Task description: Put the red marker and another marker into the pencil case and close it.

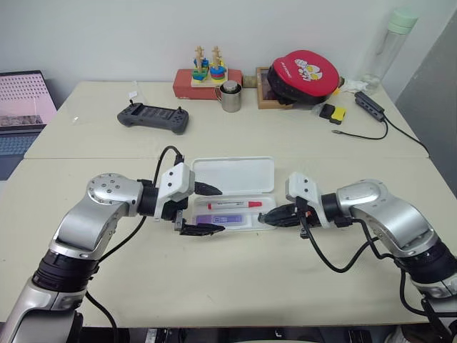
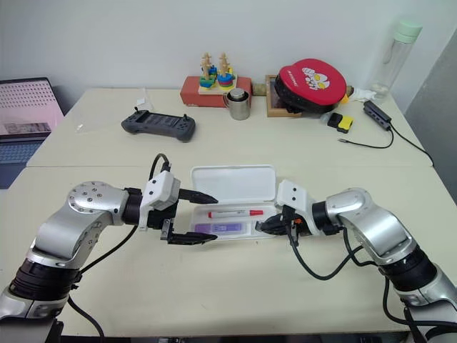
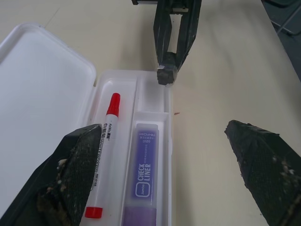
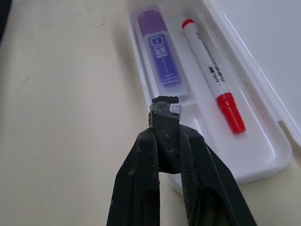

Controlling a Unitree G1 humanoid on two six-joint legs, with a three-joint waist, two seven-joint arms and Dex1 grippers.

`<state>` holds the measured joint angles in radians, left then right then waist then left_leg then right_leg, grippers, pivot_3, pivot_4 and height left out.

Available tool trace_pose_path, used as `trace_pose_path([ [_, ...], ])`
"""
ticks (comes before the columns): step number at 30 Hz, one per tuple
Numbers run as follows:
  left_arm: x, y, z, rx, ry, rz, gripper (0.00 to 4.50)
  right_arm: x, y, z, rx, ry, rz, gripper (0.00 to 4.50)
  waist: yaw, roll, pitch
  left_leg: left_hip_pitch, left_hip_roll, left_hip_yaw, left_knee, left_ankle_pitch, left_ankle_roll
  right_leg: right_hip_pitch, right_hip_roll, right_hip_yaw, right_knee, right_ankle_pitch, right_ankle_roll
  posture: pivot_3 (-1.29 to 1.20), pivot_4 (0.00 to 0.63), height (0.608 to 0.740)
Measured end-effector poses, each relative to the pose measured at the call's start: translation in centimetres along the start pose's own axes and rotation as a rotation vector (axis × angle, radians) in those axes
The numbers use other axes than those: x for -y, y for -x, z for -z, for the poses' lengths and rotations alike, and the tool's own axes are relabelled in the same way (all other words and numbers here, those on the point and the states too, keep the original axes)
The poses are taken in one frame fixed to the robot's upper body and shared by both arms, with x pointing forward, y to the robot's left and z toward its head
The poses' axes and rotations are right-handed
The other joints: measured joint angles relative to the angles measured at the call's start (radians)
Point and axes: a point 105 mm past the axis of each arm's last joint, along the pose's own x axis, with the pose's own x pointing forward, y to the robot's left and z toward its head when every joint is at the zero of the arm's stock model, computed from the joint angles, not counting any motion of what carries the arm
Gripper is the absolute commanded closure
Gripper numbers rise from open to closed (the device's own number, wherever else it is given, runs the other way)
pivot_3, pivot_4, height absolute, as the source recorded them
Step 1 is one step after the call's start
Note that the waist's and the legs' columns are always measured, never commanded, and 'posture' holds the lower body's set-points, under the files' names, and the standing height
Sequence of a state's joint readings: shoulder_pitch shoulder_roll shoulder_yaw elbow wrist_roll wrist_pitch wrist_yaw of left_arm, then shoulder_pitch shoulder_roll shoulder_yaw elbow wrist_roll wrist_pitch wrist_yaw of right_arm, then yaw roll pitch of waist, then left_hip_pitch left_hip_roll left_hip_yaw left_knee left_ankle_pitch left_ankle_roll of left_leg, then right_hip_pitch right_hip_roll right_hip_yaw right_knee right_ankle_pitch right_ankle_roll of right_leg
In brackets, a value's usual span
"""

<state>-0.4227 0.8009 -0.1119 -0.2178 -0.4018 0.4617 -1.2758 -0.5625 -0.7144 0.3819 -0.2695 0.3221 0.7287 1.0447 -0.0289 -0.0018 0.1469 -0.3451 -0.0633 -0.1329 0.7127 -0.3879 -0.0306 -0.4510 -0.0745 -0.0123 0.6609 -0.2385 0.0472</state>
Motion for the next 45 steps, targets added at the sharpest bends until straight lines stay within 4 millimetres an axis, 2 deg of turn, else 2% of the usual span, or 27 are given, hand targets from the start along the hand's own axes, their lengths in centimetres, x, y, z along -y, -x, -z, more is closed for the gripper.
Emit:
trace_pose_path([
  [11, 0.1, -0.4, 0.0, 0.009, 0.012, -0.016, 0.00, 0.7, -1.0, 0.9, -0.032, -0.005, 0.008, 4.24, 0.000, 0.000, 0.000, 0.000, 0.000, 0.000, 0.000, 0.000, 0.000, 0.000, 0.000, 0.000, 0.000, 0.000, 0.000, 0.00, 0.150, 0.740],
  [12, 0.1, -0.4, 0.0, 0.009, 0.012, -0.018, 0.00, 0.7, -1.2, 0.8, -0.027, -0.004, 0.005, 3.51, -0.001, 0.000, 0.000, 0.000, 0.000, 0.000, 0.000, 0.000, 0.000, 0.000, 0.000, 0.000, 0.000, 0.000, 0.000, 0.00, 0.150, 0.740],
  [25, 0.0, -0.2, 0.7, 0.026, 0.088, -0.085, 0.00, 0.9, -0.9, -0.4, 0.019, -0.001, -0.026, 0.90, -0.001, 0.000, 0.000, 0.000, 0.000, 0.000, 0.000, 0.000, 0.000, 0.000, 0.000, 0.000, 0.000, 0.000, 0.000, 0.00, 0.150, 0.740],
  [26, -0.1, 0.0, 0.7, 0.031, 0.098, -0.102, 0.00, 0.9, -0.7, -0.9, 0.047, -0.012, -0.031, 0.90, -0.001, 0.000, 0.000, 0.000, 0.000, 0.000, 0.000, 0.000, 0.000, 0.000, 0.000, 0.000, 0.000, 0.000, 0.000, 0.00, 0.150, 0.740],
  [27, -0.3, 0.5, 0.7, 0.047, 0.120, -0.138, 0.00, 1.3, -0.5, -2.4, 0.113, -0.019, -0.033, 1.11, -0.002, 0.000, 0.000, 0.000, 0.000, 0.000, 0.000, 0.000, 0.000, 0.000, 0.000, 0.001, 0.000, 0.000, 0.000, 0.00, 0.150, 0.740],
  [28, -0.6, 0.8, 0.6, 0.055, 0.131, -0.164, 0.00, 1.6, -0.2, -3.6, 0.154, -0.009, -0.026, 1.04, -0.003, 0.000, 0.000, 0.000, 0.000, 0.001, 0.000, 0.000, 0.000, -0.001, 0.000, 0.001, 0.001, 0.000, 0.000, 0.00, 0.150, 0.740],
  [29, -1.1, 1.3, 0.4, 0.084, 0.150, -0.217, 0.00, 2.7, 0.4, -5.5, 0.218, 0.003, -0.001, 1.33, -0.007, 0.000, 0.000, 0.001, 0.001, 0.001, 0.000, 0.000, 0.000, -0.001, 0.000, 0.001, 0.001, 0.000, 0.000, 0.00, 0.150, 0.740],
  [30, -1.7, 2.0, 0.1, 0.134, 0.186, -0.283, 0.00, 4.7, 0.9, -7.5, 0.269, 0.010, 0.068, 1.65, -0.011, 0.000, 0.000, 0.001, 0.001, 0.002, 0.000, 0.000, 0.000, -0.001, 0.001, 0.001, 0.002, 0.000, 0.000, 0.00, 0.150, 0.740],
  [32, -2.6, 2.9, -0.2, 0.204, 0.231, -0.378, 0.00, 8.1, 2.3, -10.0, 0.306, 0.026, 0.207, 2.19, -0.011, 0.000, 0.000, 0.002, 0.001, 0.001, 0.000, 0.000, 0.000, -0.001, 0.001, 0.001, 0.002, 0.000, -0.001, 0.00, 0.150, 0.740],
  [34, -3.1, 3.9, -0.2, 0.243, 0.274, -0.451, 0.00, 10.3, 2.6, -10.9, 0.309, 0.018, 0.292, 2.68, -0.011, -0.001, -0.001, 0.002, 0.001, 0.000, -0.001, 0.000, 0.000, -0.001, 0.001, 0.000, 0.002, 0.000, -0.001, 0.00, 0.150, 0.740],
  [37, -3.5, 4.9, -0.1, 0.280, 0.315, -0.522, 0.00, 13.1, 1.0, -9.8, 0.258, -0.076, 0.371, 3.47, -0.012, -0.001, -0.001, 0.001, 0.000, 0.000, -0.001, 0.000, 0.000, -0.002, -0.001, 0.001, 0.001, 0.001, -0.001, 0.00, 0.150, 0.740],
  [39, -3.1, 5.0, 0.0, 0.279, 0.330, -0.533, 0.00, 14.8, -0.2, -8.2, 0.183, -0.135, 0.420, 3.92, -0.017, -0.001, -0.001, 0.000, -0.001, 0.001, -0.001, 0.000, 0.000, -0.003, -0.001, 0.001, 0.001, 0.001, -0.001, 0.00, 0.150, 0.740],
  [41, -2.8, 5.0, 0.1, 0.280, 0.337, -0.525, 0.00, 15.4, -0.4, -7.4, 0.141, -0.139, 0.444, 4.45, -0.018, -0.001, -0.001, -0.001, -0.001, 0.000, -0.001, 0.000, 0.000, -0.003, -0.001, 0.001, 0.001, 0.001, -0.001, 0.00, 0.150, 0.740],
  [45, -2.5, 5.6, 0.3, 0.262, 0.337, -0.534, 0.00, 15.9, -1.3, -5.9, 0.070, -0.127, 0.441, 4.45, -0.034, -0.001, 0.000, -0.001, 0.000, 0.001, -0.001, 0.000, 0.000, -0.004, -0.001, 0.001, 0.002, 0.001, -0.001, 0.00, 0.150, 0.740],
])
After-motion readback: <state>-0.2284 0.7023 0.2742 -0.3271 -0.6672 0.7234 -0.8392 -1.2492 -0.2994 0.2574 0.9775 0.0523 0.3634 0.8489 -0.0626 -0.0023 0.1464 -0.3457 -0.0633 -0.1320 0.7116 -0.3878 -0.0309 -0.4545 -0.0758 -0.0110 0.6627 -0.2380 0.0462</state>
